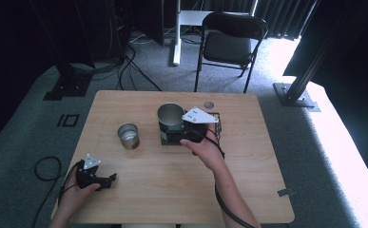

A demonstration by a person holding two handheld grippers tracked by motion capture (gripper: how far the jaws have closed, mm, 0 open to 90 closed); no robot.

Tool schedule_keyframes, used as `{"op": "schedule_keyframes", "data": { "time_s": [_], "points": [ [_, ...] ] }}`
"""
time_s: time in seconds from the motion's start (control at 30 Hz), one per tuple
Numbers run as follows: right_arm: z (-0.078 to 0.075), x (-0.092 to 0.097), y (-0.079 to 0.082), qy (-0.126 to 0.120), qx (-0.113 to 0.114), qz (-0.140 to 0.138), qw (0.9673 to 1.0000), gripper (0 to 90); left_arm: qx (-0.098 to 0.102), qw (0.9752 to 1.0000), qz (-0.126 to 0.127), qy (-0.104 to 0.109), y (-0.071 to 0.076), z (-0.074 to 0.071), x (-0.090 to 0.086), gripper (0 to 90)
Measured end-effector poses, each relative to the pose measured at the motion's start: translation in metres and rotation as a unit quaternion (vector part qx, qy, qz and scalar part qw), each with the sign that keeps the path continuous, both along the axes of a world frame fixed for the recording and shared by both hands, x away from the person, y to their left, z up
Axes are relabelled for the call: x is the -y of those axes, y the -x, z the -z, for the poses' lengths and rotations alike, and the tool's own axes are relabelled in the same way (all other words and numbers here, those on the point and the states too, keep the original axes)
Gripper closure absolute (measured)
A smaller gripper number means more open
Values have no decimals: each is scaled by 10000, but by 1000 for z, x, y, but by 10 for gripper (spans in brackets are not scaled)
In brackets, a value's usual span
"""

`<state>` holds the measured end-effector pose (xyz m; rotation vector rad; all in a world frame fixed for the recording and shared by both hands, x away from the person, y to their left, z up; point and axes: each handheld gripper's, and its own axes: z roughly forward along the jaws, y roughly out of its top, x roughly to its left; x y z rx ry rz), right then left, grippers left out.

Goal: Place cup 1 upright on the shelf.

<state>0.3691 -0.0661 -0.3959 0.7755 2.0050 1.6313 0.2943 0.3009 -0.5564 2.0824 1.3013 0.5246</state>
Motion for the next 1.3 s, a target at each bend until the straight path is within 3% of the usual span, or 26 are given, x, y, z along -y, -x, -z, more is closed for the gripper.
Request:
{"op": "schedule_keyframes", "data": {
  "time_s": [0.23,0.27,0.5,0.6,0.8,0.83,0.87,1.0,1.07,1.2,1.3],
  "points": [
    [-6,13,-8,29,64,363,9993,137,2,10000,-1,0,0,0,0,4],
    [-7,19,-11,33,106,541,9985,137,3,10000,-1,1,0,0,0,4],
    [-6,35,-20,124,109,1041,9944,137,2,10000,-1,1,0,0,0,4],
    [-3,42,-25,49,84,1218,9925,136,-1,10000,1,1,0,0,0,3],
    [10,57,-37,72,75,1696,9855,137,0,10000,1,-4,0,0,0,4],
    [10,57,-37,72,75,1696,9855,137,0,10000,1,-4,0,0,0,4],
    [16,64,-43,53,16,1885,9821,137,-1,10000,7,-5,0,0,0,4],
    [29,72,-52,105,-53,2093,9778,137,-2,10000,0,-1,0,0,0,4],
    [32,73,-54,168,-73,2113,9773,137,-2,10000,0,0,0,0,0,4],
    [46,80,-64,251,-182,2374,9709,137,-1,10000,2,-2,0,0,0,4],
    [54,83,-68,251,-269,2415,9697,137,-1,10000,1,-2,0,0,0,4]
  ]
}}
